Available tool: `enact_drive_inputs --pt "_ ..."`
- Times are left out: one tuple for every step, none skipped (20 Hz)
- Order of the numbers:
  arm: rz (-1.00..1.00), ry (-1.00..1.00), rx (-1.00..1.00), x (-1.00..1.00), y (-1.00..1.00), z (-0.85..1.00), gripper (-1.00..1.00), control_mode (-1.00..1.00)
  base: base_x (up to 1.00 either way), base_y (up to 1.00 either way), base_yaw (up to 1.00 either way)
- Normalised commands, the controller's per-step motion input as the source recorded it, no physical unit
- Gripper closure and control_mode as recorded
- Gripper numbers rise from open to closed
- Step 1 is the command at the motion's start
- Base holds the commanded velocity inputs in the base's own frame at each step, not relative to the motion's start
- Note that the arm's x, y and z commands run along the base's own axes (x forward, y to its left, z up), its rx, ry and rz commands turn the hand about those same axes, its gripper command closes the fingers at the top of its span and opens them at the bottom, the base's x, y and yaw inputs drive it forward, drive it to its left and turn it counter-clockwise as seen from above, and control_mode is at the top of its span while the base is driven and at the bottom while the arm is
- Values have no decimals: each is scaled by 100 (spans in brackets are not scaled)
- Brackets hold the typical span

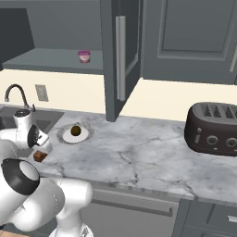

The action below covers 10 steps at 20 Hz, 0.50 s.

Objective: Pick the avocado and bread from the counter and place them on the plate. Then pick the jam from the cabinet and place it next to the plate. Lastly close the cabinet door.

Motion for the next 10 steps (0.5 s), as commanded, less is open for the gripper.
enact_drive_inputs --pt "0 0 0 28 0 -19 -100 -100 0 0 0" --pt "0 0 0 20 0 -19 -100 -100 0 0 0" --pt "0 0 0 3 0 -21 -100 -100 0 0 0" --pt "0 0 0 5 0 -19 -100 -100 0 0 0" --pt "0 0 0 4 0 -20 -100 -100 0 0 0" --pt "0 0 0 8 1 -26 -100 -100 0 0 0" --pt "0 0 0 9 8 -26 -100 -100 0 0 0" --pt "0 0 0 9 4 -25 -100 -100 0 0 0" --pt "0 0 0 9 0 -26 -100 -100 0 0 0" --pt "1 0 0 4 0 -22 -100 -100 0 0 0"
